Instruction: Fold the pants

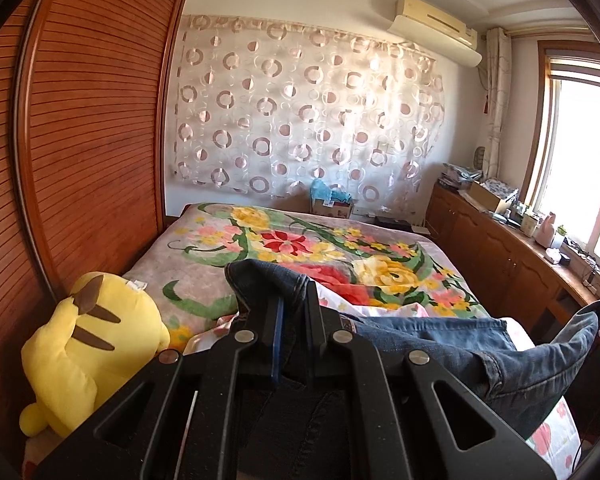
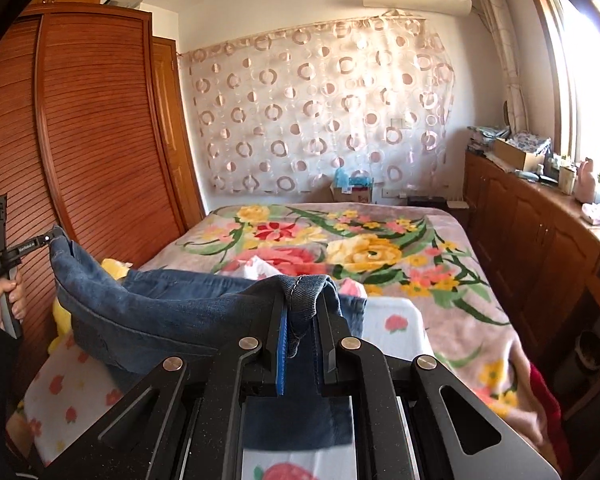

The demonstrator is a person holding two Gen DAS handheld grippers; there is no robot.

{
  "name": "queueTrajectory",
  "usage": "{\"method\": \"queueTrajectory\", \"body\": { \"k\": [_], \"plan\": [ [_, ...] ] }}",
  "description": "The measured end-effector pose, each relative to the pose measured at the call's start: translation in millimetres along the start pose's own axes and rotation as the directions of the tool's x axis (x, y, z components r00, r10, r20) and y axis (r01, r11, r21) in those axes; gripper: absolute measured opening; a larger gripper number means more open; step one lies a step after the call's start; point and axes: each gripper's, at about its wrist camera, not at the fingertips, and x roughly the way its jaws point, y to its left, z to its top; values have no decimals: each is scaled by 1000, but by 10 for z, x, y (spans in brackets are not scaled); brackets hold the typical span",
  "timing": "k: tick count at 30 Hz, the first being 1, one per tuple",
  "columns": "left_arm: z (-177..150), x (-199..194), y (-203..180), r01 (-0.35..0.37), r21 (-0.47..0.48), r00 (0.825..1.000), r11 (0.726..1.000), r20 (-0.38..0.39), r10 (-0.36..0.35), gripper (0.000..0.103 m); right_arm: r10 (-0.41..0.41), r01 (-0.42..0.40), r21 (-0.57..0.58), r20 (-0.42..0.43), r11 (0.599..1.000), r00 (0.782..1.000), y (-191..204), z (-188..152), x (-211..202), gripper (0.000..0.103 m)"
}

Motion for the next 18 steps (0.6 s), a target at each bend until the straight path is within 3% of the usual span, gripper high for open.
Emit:
{"method": "queueTrajectory", "body": {
  "k": [8, 18],
  "plan": [
    [40, 550, 26, -10, 1, 998, 1000, -54, 10, 9, -65, 64, -27, -54, 998, 996, 159, 88, 302, 10],
    [-73, 1098, 75, -32, 20, 989, 999, -141, 34, 10, -91, 87, -29, -165, 996, 982, 257, 161, 850, 10]
  ]
}}
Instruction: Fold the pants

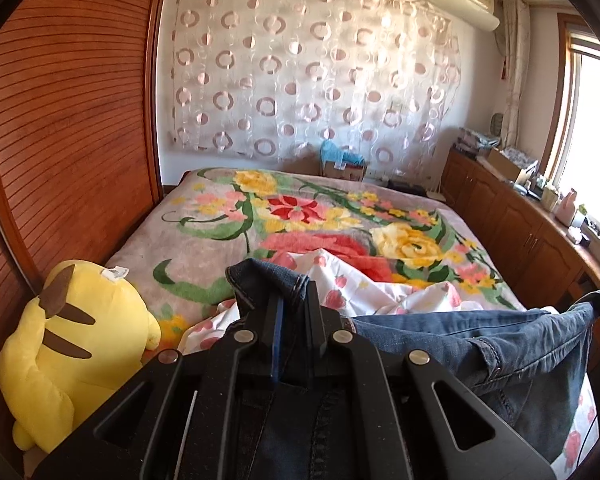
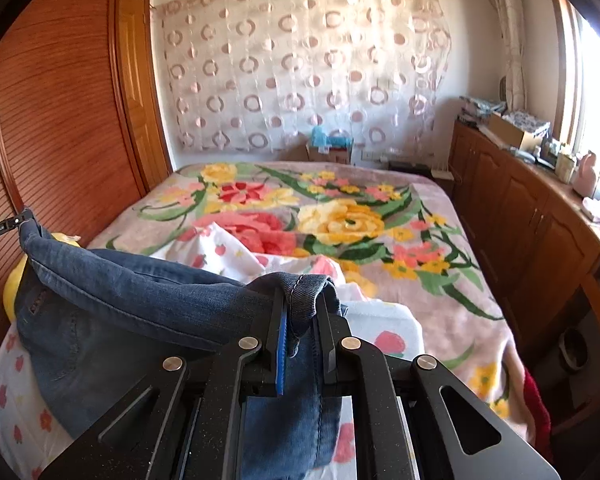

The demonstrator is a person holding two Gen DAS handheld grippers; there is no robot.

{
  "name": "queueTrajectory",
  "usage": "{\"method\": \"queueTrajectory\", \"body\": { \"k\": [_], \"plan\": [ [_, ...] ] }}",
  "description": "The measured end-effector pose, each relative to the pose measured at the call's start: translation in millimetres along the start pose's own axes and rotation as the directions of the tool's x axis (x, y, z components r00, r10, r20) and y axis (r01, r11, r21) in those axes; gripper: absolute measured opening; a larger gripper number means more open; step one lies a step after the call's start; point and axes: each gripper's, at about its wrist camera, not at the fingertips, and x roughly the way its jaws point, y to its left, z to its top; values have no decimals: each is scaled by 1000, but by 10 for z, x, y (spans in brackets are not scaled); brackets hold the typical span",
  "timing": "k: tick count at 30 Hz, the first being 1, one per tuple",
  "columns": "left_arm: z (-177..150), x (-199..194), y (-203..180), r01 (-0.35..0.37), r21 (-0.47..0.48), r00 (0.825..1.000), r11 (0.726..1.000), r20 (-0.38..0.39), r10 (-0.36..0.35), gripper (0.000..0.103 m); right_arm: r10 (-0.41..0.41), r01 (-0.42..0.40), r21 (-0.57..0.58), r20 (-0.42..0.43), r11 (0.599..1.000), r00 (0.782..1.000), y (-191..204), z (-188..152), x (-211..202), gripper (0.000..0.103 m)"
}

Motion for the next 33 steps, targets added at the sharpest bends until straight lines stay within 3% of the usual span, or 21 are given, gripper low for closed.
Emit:
{"method": "queueTrajectory", "body": {
  "k": [9, 11, 13, 16, 19, 21, 22, 27, 33],
  "plan": [
    [1, 222, -50, -22, 39, 998, 999, -54, 24, 11, -1, 1, 0, -50, 1000, 999, -30, 163, 146, 10],
    [-17, 187, -43, -33, 49, 998, 998, -58, 36, 19, -7, 6, -11, -61, 1000, 998, -29, 200, 180, 10],
    [-38, 86, -32, -54, 62, 998, 997, -30, 56, 40, -11, 9, -18, -64, 1000, 998, -52, 224, 208, 10],
    [-58, -57, -1, -27, 71, 1000, 997, -9, 28, 60, -7, 6, -9, -74, 1000, 997, -59, 239, 252, 10],
    [-94, -146, -26, -19, 85, 1000, 996, -21, 20, 73, -15, 15, -9, -78, 1000, 997, -72, 249, 247, 10],
    [-142, -201, -60, -8, 96, 999, 995, -33, 11, 76, -4, 4, 2, -76, 1000, 997, -88, 254, 234, 12],
    [-169, -227, -86, -8, 100, 999, 995, -36, 11, 76, -2, 2, 7, -78, 1000, 997, -93, 252, 219, 20],
    [-401, -324, -228, 36, 113, 997, 993, -76, -28, 76, -25, 27, 28, -69, 999, 997, -167, 211, 81, 41],
    [-724, -379, -519, 97, 156, 987, 983, -140, -75, 76, -3, 5, 22, -106, 1000, 994, -204, 32, -106, 41]
  ]
}}
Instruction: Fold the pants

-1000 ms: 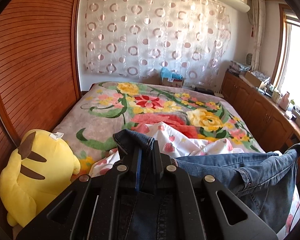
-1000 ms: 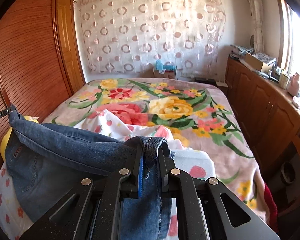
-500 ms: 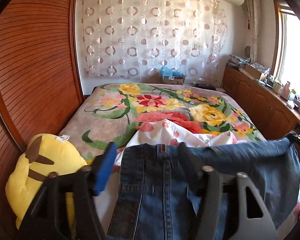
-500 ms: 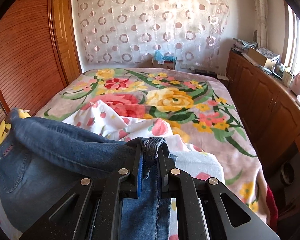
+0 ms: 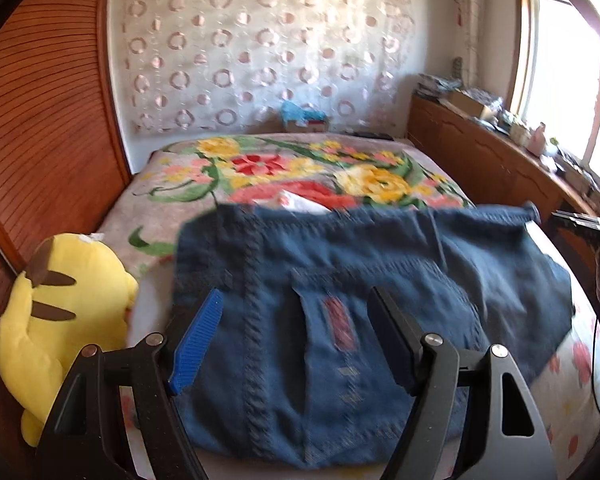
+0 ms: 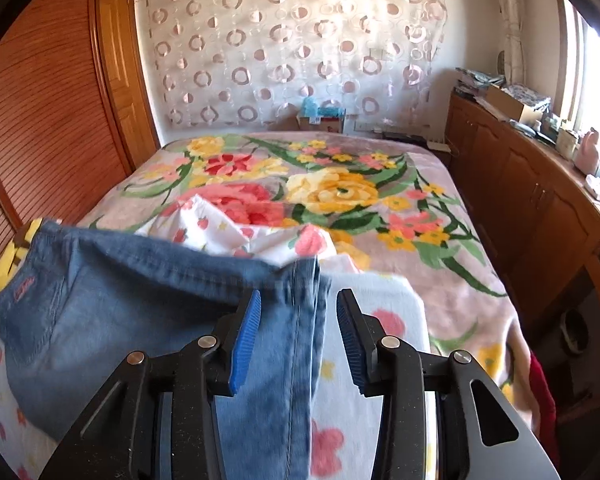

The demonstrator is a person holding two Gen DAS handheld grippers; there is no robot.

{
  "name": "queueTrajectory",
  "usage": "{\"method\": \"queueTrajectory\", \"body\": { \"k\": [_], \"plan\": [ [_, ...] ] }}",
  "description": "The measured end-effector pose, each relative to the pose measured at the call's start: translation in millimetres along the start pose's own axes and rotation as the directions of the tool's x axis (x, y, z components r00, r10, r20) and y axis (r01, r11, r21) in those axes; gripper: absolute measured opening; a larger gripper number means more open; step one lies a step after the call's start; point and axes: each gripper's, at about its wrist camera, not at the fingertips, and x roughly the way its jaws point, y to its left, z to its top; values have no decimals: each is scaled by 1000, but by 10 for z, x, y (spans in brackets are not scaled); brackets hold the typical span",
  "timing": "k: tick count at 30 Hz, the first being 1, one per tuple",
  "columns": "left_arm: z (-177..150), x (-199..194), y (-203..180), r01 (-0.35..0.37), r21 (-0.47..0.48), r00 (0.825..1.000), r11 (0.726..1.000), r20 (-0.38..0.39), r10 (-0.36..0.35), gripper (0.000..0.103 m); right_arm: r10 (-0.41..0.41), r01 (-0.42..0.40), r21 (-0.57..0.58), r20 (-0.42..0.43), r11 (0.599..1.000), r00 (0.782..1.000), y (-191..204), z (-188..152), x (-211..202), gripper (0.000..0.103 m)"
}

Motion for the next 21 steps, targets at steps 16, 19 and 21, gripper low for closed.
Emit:
{"method": "queueTrajectory", "body": {
  "k": [16, 19, 21],
  "plan": [
    [-466, -50, -432, 84, 24, 994, 996, -74, -82, 76, 96, -82, 81, -191, 993, 977, -140, -413, -133, 41],
    [-494, -86, -439, 84, 16, 994, 996, -71, -83, 76, 113, -95, 100, -193, 990, 975, -202, -335, -167, 15],
    [-513, -118, -439, 85, 11, 994, 996, -68, -84, 76, 139, -126, 90, -159, 988, 977, -189, -272, -246, 8]
  ]
}}
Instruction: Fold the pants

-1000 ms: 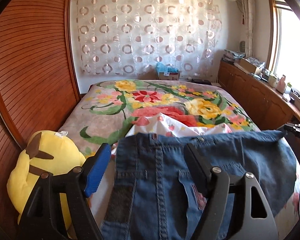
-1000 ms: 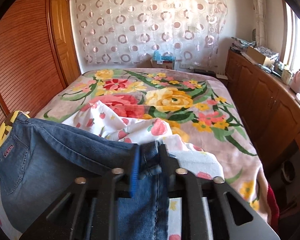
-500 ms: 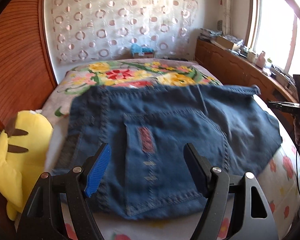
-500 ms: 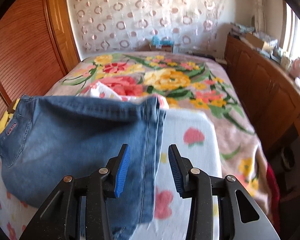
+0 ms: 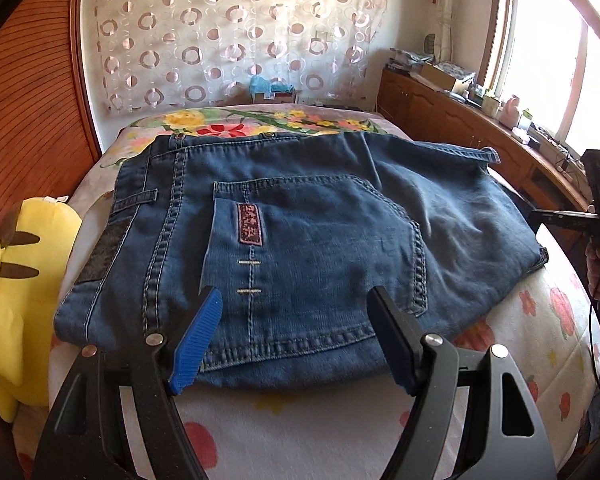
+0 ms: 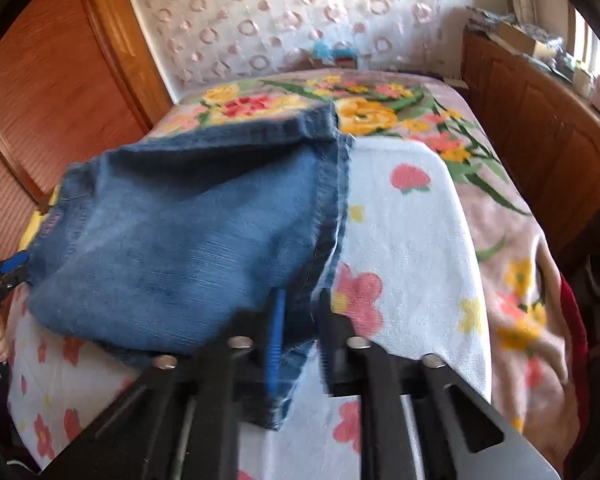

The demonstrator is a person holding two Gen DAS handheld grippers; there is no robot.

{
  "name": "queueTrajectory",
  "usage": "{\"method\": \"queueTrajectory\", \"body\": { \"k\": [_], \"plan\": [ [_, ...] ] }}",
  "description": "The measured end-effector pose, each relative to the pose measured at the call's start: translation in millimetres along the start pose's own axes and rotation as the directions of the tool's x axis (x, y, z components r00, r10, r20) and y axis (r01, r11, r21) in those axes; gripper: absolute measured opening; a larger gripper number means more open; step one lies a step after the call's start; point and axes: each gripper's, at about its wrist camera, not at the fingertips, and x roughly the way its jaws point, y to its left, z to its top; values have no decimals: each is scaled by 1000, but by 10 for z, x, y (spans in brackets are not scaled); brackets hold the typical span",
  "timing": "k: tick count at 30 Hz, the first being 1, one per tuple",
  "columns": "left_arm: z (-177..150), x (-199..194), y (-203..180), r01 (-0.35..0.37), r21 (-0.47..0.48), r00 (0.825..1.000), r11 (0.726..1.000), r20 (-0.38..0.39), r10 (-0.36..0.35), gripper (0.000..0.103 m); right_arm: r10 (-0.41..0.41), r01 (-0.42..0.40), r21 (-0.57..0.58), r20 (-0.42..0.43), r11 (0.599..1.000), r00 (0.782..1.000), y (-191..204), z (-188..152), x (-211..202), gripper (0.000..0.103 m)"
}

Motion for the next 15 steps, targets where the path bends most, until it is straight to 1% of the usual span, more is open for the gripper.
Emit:
{"method": "queueTrajectory", "body": {
  "k": [1, 2, 3, 7, 8, 11, 14, 15],
  "plan": [
    [-10, -25, -5, 0, -4, 1000, 1000, 2, 0, 76, 19, -19, -5, 19, 1000, 1000, 12, -3, -66, 6],
    [-11, -39, -2, 4, -8, 1000, 1000, 3, -4, 76, 32, -32, -7, 24, 999, 999, 33, -12, -105, 5],
    [-14, -71, -10, 9, -10, 1000, 1000, 8, -9, 76, 62, -62, -8, 16, 998, 998, 54, 1, -158, 4],
    [7, -166, -39, 10, -3, 999, 1000, 33, -10, 76, 119, -119, -15, 31, 993, 992, 98, -98, -373, 4],
    [6, -178, -40, 13, -5, 999, 1000, 36, -12, 76, 119, -119, -15, 25, 993, 993, 106, -120, -375, 4],
    [-7, -181, -55, 9, -2, 999, 1000, 38, -9, 76, 76, -76, -31, -4, 997, 997, 111, -248, -284, 4],
    [-42, -176, -60, 9, -4, 999, 1000, 31, -9, 76, 16, -16, -22, 6, 1000, 1000, 93, -312, -235, 4],
    [-59, -174, -61, 8, -5, 1000, 1000, 28, -8, 76, 4, -4, -14, 15, 1000, 1000, 106, -309, -227, 9]
  ]
}}
